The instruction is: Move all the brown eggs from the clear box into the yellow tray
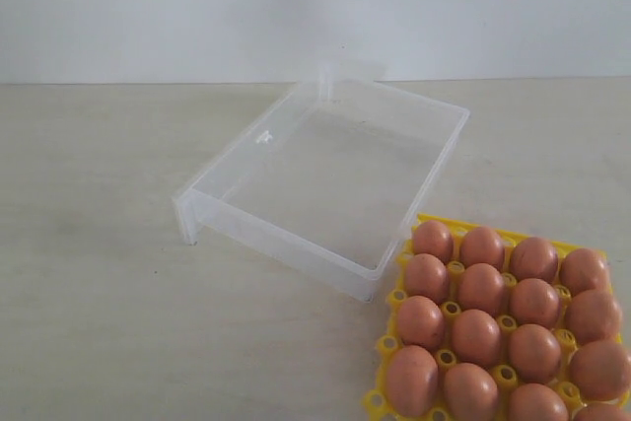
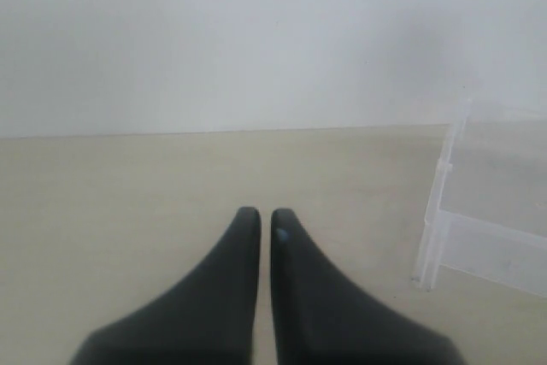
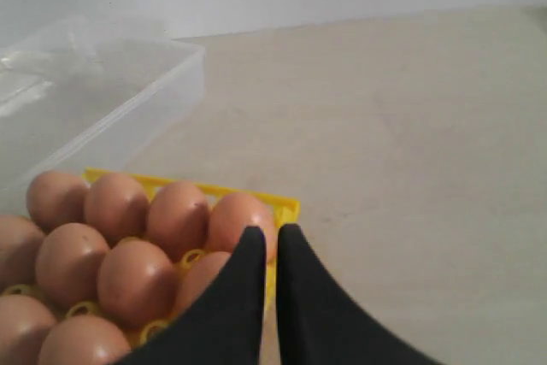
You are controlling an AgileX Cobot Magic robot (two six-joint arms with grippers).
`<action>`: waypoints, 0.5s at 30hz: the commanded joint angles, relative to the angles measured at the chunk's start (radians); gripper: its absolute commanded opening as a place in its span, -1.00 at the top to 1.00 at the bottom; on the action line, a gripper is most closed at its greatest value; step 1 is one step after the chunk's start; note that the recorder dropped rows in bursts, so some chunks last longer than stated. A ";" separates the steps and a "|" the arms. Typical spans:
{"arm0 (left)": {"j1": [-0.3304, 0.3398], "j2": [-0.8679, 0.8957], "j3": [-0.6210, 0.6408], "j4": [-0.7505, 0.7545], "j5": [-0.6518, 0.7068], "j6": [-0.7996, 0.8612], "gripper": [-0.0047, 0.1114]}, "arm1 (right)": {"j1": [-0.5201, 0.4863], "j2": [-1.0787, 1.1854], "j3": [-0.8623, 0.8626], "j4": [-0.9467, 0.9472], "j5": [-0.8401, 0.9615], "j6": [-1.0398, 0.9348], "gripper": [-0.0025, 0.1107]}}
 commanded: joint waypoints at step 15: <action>-0.003 -0.004 0.004 0.002 -0.004 0.000 0.85 | -0.002 -0.010 -0.003 -0.069 0.010 -0.016 0.96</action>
